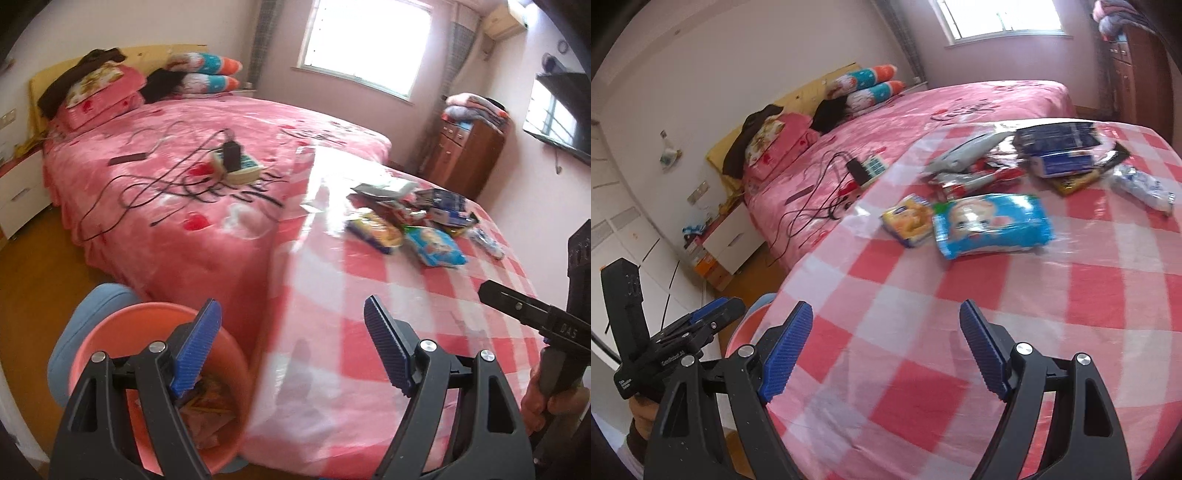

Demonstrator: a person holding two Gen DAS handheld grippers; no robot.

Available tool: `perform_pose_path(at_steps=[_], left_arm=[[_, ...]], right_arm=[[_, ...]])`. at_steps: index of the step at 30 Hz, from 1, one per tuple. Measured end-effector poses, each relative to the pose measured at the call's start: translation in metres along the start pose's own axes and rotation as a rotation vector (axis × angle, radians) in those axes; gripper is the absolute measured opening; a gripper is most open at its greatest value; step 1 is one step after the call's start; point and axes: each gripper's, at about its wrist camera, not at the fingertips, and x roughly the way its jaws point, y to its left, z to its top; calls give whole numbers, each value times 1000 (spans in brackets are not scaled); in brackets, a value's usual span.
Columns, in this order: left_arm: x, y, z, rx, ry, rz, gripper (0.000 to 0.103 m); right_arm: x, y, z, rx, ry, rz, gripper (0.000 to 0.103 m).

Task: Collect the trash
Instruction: 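Move both tools back over the table, then grasp the grey printed paper packet with the left tool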

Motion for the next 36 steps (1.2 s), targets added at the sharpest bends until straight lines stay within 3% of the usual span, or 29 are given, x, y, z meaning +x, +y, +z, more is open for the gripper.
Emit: perform_pose_path(at_steps=[10,16,20,24,28,34,36], left_arm=[[25,-72,22,138,38,-120,80],[59,-110,51,214,83,-208,80],[86,-126,73,252,105,-228,80],[110,-134,97,261,96,-260,80],[137,-141,120,290,89,-276,80],[193,-142,157,269,166,-343,80],[214,-141,163,276,201,-328,80]], right_arm=[[-21,-50,2,33,-11,-79,81],[-32,-93,16,61,-26,-134,81],[-40,-120,30,85,-44,-148,81],[-44,-153,48,123,-48,-132,81],[-43,-184,65,128,-53,-178,81],[-32,-217,87,139,-55,-207,81],[-26,-224,95,129,-53,-209,81]])
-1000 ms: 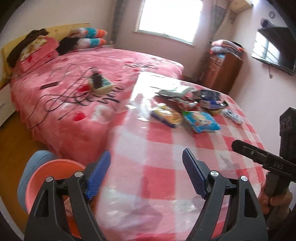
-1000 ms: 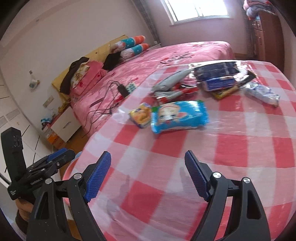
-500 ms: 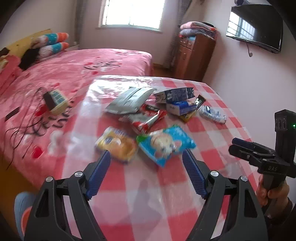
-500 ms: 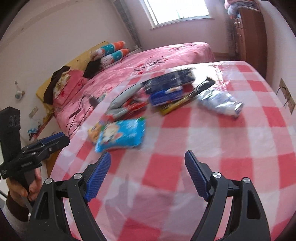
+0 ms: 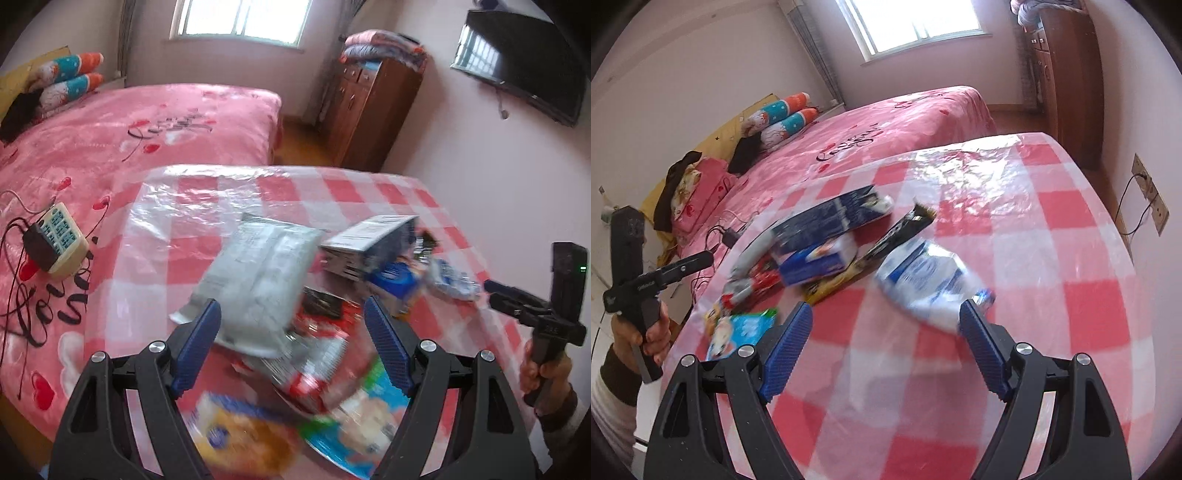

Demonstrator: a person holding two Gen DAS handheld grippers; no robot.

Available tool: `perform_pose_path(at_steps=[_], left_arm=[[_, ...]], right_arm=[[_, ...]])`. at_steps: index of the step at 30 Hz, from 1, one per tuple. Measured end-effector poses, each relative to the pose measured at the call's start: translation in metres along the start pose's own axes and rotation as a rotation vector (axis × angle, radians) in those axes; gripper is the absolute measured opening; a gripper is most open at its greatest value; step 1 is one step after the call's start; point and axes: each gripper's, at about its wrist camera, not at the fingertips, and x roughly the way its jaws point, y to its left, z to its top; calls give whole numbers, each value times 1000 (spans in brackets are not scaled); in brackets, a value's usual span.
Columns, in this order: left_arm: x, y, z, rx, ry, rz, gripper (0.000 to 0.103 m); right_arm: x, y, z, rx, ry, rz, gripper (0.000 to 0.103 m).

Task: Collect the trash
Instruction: 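Grasp the grey printed paper packet with the left tool, then grasp the white Magic Day bag with the right tool while the left tool holds the packet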

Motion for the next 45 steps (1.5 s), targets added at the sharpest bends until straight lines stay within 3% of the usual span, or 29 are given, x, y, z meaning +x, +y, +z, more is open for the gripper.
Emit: perform_pose_path(at_steps=[10,20,25,28,31,37,45], left_arm=[[54,26,25,23,110,9,80],[78,25,34,64,134,0,89],[85,22,32,67,121,14,89],[88,17,29,87,126,54,83],[85,15,26,82,116,63,80],[79,5,17,78,109,61,78],[60,-21,-8,74,110,23,76]], right_arm=[[32,-12,19,-93,51,3,81],[52,-19,18,-115,102,19,82],[55,-11,15,-153,114,14,83],[56,-6,14,-178,120,-16,83],[58,3,12,-216,122,-74,71],[56,20,2,-294,110,-128,64],[46,36,-14,-303,116,-120,59]])
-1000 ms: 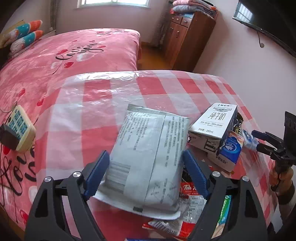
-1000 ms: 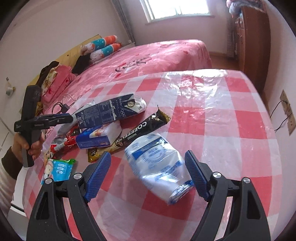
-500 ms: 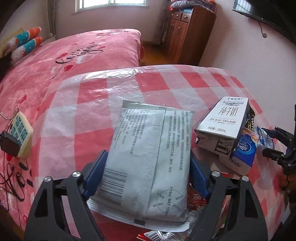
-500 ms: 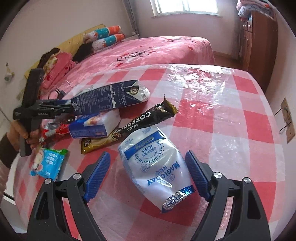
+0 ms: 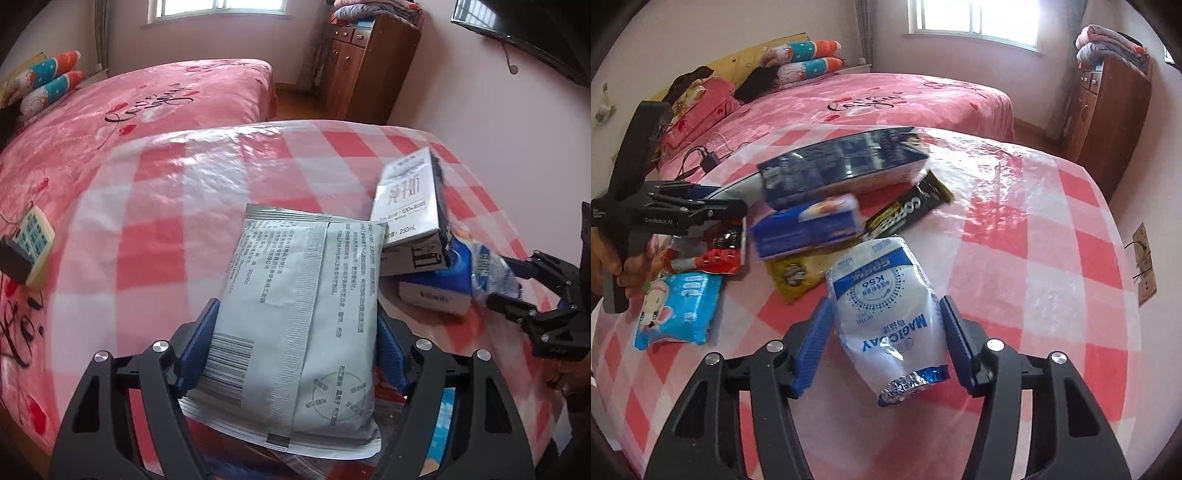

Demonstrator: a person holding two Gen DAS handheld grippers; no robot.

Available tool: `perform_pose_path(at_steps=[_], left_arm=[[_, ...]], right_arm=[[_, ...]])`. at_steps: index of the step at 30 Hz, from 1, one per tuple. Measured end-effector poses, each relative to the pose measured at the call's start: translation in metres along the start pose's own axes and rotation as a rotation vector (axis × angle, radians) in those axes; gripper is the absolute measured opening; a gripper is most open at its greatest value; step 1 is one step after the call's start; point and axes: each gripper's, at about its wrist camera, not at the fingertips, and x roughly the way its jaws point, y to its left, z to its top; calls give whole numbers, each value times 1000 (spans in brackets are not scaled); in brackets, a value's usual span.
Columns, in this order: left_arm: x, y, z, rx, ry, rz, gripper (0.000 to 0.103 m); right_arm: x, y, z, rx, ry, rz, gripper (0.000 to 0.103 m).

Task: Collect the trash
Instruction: 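Grasp the white Magic Day bag with the right tool while the left tool holds the packet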

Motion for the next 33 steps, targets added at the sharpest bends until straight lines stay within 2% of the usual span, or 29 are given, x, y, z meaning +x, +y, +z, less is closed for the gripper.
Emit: perform_pose_path(at_steps=[4,6,10,16,17,20,21,28,31,33], left_arm=[[-9,-13,-17,-14,-7,-8,75],[-14,-19,-25,-27,-11,-22,73],[-27,-35,-41,-26,-34,-34,72],[-39,-64,-63,9,-40,-55,72],[-41,-66,-66,8,-40,-59,71],[-47,-74,-75,-2,-43,-52,71],[-49,-75,-78,-6,-46,-46,71],[-66,-69,-94,-67,-72,-19,71],[-74,-65,-100,-89,-86,-17,71],[-78,-62,-104,-103,-92,-13,71]], right_arm=[[-10,10,-9,12,-10,12,51],[-20,10,-11,30,-25,4,33],[-25,8,-18,71,-11,40,28],[-34,15,-27,77,-9,75,30],[-35,17,-28,78,-8,85,36],[-33,23,-29,79,-5,88,62],[-32,25,-29,77,-2,89,68],[-13,38,-25,70,23,27,68],[-9,42,-24,53,20,-30,58],[-8,44,-25,45,16,-42,58]])
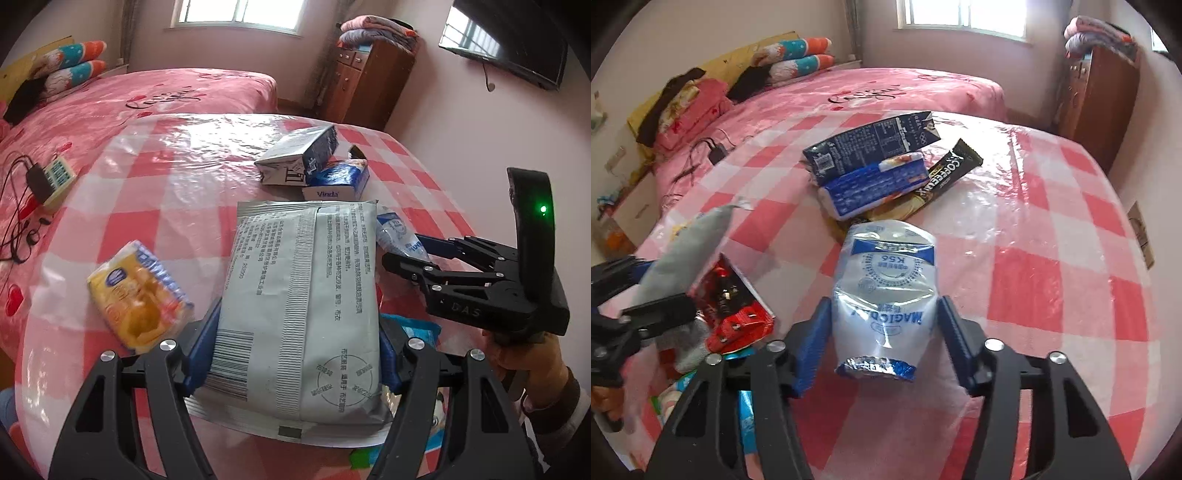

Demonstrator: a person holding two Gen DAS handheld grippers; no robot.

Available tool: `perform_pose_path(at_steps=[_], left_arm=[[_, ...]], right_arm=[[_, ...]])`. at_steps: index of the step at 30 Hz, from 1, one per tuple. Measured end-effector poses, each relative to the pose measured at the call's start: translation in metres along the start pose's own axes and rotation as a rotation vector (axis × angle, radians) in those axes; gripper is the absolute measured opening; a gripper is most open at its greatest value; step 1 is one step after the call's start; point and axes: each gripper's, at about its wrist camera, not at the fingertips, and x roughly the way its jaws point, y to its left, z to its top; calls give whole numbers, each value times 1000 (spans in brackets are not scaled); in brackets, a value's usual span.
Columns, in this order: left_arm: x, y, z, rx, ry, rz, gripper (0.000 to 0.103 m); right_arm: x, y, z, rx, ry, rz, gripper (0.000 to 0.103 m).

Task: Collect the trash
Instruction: 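Grasp the white Magic Day bag with the right tool while the left tool holds the packet, then carry the packet and white bag to the orange bin and release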

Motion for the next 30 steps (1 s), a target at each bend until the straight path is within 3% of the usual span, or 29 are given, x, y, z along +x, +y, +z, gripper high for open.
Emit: perform_pose_path(at_steps=[16,30], left_arm=[[-44,19,-28,-71,-66,10,71],[-85,37,-63,-132,-111,28,71]], right_arm=[[-44,23,-5,30,-88,21,57],[-82,91,-26,4,-84,188,57]])
